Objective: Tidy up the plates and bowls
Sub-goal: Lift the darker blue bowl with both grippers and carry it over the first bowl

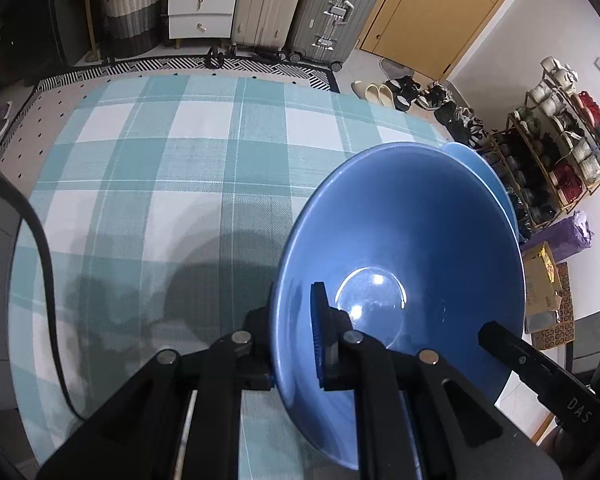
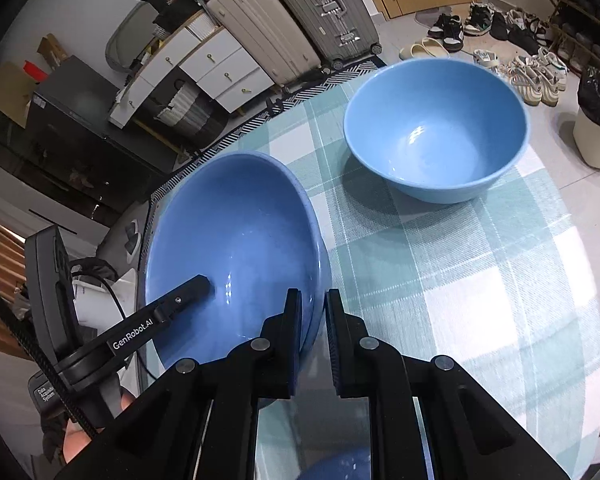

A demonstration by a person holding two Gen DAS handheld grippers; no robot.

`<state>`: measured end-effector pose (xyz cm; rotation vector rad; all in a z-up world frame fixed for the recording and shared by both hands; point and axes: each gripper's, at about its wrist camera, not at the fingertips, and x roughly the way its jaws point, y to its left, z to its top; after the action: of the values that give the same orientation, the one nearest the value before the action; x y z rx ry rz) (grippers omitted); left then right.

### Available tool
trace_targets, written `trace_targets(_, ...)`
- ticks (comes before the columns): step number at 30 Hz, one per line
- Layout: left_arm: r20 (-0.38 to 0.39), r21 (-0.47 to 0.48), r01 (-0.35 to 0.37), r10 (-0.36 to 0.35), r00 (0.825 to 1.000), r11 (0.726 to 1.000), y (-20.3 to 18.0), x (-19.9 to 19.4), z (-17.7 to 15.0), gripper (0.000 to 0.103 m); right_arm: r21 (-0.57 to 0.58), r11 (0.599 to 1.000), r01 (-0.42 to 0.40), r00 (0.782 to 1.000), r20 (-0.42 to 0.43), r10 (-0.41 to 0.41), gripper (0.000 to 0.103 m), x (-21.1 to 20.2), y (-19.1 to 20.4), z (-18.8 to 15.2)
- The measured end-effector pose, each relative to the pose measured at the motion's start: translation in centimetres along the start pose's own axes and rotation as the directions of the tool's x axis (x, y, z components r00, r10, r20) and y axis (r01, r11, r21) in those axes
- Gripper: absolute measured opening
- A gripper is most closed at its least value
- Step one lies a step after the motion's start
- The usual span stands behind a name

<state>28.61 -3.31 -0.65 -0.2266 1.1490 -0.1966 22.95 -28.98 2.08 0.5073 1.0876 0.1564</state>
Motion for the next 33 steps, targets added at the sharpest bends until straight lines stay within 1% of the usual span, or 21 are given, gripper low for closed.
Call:
trace_targets(6,0.017,0.043,0.000,-0.001,1.000,0.999,-2.2,-3.9,-2.2,0.011,-0.025,1.000,-0.019,0.999,0.037,0.020,0.012,-5.2,0.9,-2.6)
trace_targets(11,0.010,0.073,0.024,-0.024,1.000,0.997,-3.9,-6.3,-3.9,0.011,-0.024,0.999,-0.022,0.999,0.047,0.024,0.012,-8.8,-0.1,-5.0)
trace_targets(16,0.000,0.121,0.003,-0.002,1.000,0.993,-6.1,-7.7,-6.1,0.011,-0.005,1.000,-0.026,0.999,0.042,0.026,0.012,-11.3,-1.4,-7.3)
trace_targets(21,-0.027,0.143,0.018,-0.014,1.000,0.990,-7.9,-8.3,-8.7,0.011,0.007,1.000,-0.009,0.999,0.036,0.009,0.012,-14.0,-3.0,-9.6)
trace_targets(26,-0.060,0.156,0.027,-0.018,0.998,0.987,-9.3,-7.7,-11.2,0.011,0.004,1.000,0.017,0.999,0.034,-0.017,0.012,-16.0,-4.4,-11.7)
trace_targets(31,-0.086,0.150,0.036,-0.024,0.996,0.988,-9.9,-6.8,-13.3,0.011,0.030,0.999,0.023,1.000,0.004,-0.023,0.012,-16.3,-6.1,-13.4)
trace_targets(33,-0.092,0.154,0.028,-0.014,0.996,0.988,-10.1,-6.4,-14.0,0.011,0.045,0.999,0.027,1.000,-0.001,-0.027,0.012,-16.2,-6.7,-14.1)
